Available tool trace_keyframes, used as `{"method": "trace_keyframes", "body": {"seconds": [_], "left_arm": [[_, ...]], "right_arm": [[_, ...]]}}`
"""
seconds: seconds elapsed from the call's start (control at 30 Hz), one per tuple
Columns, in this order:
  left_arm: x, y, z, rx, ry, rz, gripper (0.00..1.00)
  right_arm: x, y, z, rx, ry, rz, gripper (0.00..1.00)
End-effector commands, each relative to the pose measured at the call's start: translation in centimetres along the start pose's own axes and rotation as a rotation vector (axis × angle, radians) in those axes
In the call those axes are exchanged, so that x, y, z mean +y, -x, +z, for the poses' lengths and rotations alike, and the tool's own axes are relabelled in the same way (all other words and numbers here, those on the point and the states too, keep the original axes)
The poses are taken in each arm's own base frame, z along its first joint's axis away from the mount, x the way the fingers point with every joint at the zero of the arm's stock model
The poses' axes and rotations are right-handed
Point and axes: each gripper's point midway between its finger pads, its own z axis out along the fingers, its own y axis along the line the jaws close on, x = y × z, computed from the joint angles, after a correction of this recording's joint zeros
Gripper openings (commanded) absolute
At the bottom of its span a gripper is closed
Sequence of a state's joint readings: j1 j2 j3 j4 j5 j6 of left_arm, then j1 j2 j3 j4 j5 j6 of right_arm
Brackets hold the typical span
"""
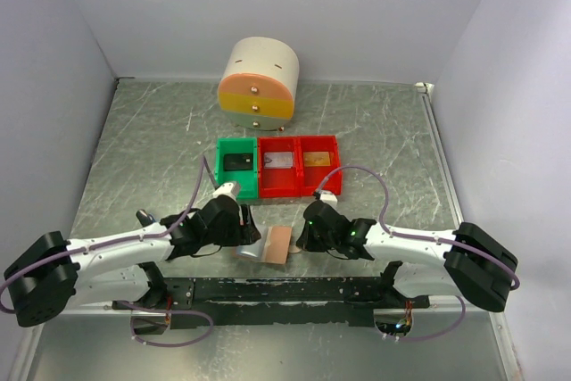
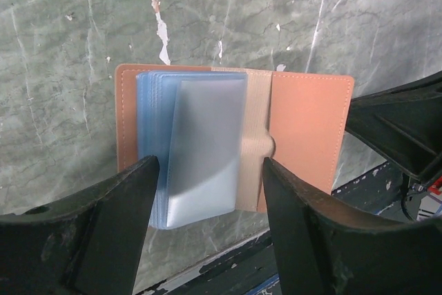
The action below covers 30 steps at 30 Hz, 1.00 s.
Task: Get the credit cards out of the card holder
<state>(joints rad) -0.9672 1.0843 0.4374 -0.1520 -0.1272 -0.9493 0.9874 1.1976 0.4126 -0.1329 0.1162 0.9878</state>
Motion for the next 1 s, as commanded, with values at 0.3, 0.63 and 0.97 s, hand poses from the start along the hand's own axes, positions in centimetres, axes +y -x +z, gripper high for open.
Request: {"method": "trace_keyframes", "body": {"seconds": [0.3,0.63,0.97], "left_arm": [[-3.1,0.4,-0.7,-0.005,-0.164,0.028,0.58],[-7.8,-2.2,-0.9,0.125,-0.453,0.114,0.61],[-8.1,-4.3,1.1,0.159,-0.439,0.096,0.62]], "right_arm": [[-0.1,0.3,0.0,-0.011,-0.011,0.002,0.01],[0.0,1.1,-0.2,-0.031,-0.030,-0.003,0.03],[1.2,3.6,-2.4,-0.103,-0.032,0.001,0.34]]}}
